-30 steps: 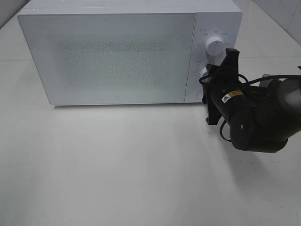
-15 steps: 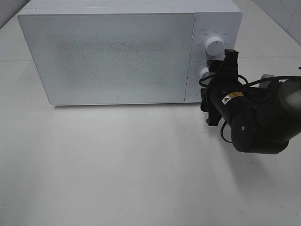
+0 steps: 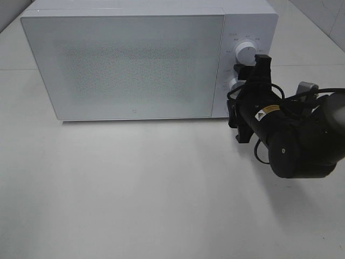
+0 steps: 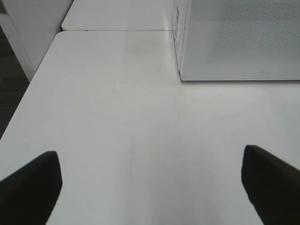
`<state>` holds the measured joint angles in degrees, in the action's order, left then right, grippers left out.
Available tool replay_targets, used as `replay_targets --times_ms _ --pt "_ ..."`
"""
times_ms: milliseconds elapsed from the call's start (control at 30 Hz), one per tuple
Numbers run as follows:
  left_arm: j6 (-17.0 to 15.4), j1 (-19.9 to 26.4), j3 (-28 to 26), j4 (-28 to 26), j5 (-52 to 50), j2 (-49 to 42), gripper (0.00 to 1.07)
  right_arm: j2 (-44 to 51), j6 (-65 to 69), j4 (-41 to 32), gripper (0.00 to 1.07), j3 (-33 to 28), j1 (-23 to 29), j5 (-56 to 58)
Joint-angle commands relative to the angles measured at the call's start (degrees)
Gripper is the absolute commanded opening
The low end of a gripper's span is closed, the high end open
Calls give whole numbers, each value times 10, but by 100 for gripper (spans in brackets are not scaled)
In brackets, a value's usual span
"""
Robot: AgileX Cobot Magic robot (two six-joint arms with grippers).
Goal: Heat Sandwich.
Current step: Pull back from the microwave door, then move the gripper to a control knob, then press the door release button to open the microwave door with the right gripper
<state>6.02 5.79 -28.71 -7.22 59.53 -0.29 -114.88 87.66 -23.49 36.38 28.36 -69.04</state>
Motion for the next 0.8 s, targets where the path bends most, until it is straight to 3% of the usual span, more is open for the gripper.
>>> replay_targets --times_ms 33,500,800 --pt "-4 2 2 -5 -3 -14 98 25 -8 9 76 -22 -5 -78" --pt "-4 2 2 -5 -3 -14 98 116 -54 68 76 -107 -5 30" --pt "-4 2 2 -5 -3 -14 98 211 -191 66 76 -119 -5 230"
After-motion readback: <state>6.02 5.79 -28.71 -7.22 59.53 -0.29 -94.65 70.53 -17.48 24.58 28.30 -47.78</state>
